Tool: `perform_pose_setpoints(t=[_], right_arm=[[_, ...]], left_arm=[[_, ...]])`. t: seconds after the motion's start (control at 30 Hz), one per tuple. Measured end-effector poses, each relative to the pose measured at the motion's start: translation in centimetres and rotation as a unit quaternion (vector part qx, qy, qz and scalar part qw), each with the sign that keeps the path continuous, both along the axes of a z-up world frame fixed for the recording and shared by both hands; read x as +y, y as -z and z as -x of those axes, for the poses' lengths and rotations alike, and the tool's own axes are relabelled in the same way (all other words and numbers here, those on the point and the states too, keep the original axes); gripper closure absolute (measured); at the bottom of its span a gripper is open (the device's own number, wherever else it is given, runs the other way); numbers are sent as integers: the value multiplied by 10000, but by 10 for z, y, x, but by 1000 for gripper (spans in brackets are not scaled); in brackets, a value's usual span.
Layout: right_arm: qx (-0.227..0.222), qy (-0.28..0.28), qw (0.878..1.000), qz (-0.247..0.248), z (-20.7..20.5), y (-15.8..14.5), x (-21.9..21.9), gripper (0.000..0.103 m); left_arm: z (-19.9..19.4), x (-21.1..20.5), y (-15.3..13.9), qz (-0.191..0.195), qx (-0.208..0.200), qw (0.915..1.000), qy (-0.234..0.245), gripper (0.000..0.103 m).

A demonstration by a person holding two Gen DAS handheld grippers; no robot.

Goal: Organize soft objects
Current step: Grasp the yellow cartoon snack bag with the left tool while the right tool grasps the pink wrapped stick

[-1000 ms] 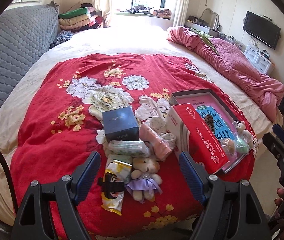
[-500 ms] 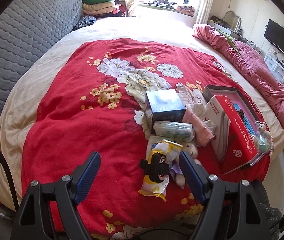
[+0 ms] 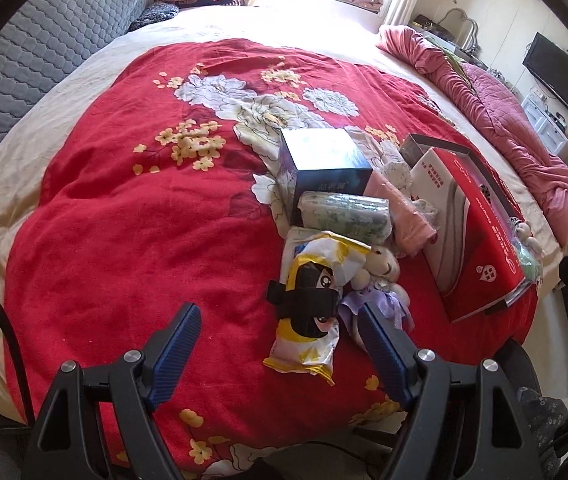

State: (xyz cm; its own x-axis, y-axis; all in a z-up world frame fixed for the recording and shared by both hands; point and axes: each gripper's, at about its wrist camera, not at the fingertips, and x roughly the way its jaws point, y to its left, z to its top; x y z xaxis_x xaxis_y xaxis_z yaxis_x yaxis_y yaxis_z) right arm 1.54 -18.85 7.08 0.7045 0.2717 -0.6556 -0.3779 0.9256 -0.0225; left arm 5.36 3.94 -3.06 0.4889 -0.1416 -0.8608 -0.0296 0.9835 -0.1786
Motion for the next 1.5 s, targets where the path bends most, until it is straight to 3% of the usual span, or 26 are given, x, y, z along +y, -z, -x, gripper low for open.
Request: perform_pose_setpoints(t=[0.33, 0.63, 0.97, 1.2, 1.27, 1.37, 1.5], right_arm=[[170, -330, 9985, 395, -18, 22, 29, 29], [366, -677, 9919, 1013, -66, 49, 71, 29], [452, -1234, 9645, 2292, -96, 95, 112, 30], [317, -1504, 9367, 3145, -97, 127, 137, 43], [308, -1532, 9324, 3258, -98, 133, 140, 52], [359, -1521, 9356, 3165, -101, 136, 140, 68], [539, -1369, 9584, 2447, -107, 124, 126, 79]], left_arm=[[-12, -8, 26, 145, 154, 9997, 91, 23], [-18, -11, 35, 306, 106, 9992, 227, 23], [-26, -6, 47, 380, 190, 9988, 230, 23], [-29, -4, 54, 414, 249, 9985, 245, 23], [-29, -3, 56, 423, 272, 9985, 236, 23], [-31, -1, 58, 460, 284, 9983, 206, 23], [-32, 3, 60, 604, 278, 9976, 186, 27]])
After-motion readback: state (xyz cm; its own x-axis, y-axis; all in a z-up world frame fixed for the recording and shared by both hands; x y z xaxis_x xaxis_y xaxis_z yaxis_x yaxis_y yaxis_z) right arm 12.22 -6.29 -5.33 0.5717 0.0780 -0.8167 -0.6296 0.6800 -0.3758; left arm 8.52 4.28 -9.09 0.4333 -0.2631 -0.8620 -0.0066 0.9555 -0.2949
